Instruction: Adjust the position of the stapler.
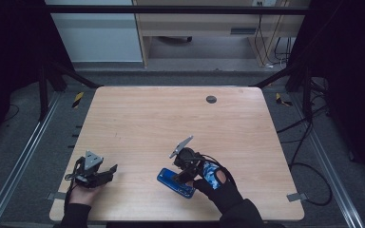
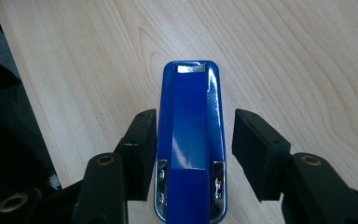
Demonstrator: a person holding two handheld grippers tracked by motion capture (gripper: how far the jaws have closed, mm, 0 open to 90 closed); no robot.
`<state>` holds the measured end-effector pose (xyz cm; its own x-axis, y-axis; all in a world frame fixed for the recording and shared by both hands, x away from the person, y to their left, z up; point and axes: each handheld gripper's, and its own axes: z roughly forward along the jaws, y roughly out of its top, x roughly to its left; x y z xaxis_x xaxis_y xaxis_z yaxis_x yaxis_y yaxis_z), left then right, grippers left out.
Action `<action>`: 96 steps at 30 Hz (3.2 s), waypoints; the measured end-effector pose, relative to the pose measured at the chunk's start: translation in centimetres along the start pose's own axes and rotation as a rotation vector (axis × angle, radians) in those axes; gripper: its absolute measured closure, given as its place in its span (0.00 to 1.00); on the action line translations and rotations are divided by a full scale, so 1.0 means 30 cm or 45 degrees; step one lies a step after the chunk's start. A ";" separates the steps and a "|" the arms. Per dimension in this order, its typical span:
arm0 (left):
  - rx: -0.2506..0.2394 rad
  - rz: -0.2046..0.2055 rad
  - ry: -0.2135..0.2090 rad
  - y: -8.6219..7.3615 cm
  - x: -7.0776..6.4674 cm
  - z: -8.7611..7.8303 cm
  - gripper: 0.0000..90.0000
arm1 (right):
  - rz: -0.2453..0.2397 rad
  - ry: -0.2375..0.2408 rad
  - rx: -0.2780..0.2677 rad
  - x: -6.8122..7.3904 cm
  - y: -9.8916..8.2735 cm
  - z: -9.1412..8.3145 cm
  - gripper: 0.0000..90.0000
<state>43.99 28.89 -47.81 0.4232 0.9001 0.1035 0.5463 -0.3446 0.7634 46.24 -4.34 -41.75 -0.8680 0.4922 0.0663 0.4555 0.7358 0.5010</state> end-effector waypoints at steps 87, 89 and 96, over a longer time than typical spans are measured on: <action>0.047 0.026 -0.025 0.000 -0.007 0.015 0.41 | -0.309 0.071 0.185 -0.081 -0.077 0.074 0.72; 0.049 0.027 -0.026 0.000 -0.008 0.016 0.41 | -0.309 0.061 0.194 -0.076 -0.076 0.076 0.72; 0.056 0.032 -0.030 0.000 -0.009 0.017 0.41 | -0.296 0.059 0.235 -0.070 -0.064 0.081 0.67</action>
<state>44.26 28.52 -48.17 0.4540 0.8846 0.1066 0.5664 -0.3789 0.7319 47.67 -5.65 -44.94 -0.9593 0.2821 0.0094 0.2682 0.9006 0.3421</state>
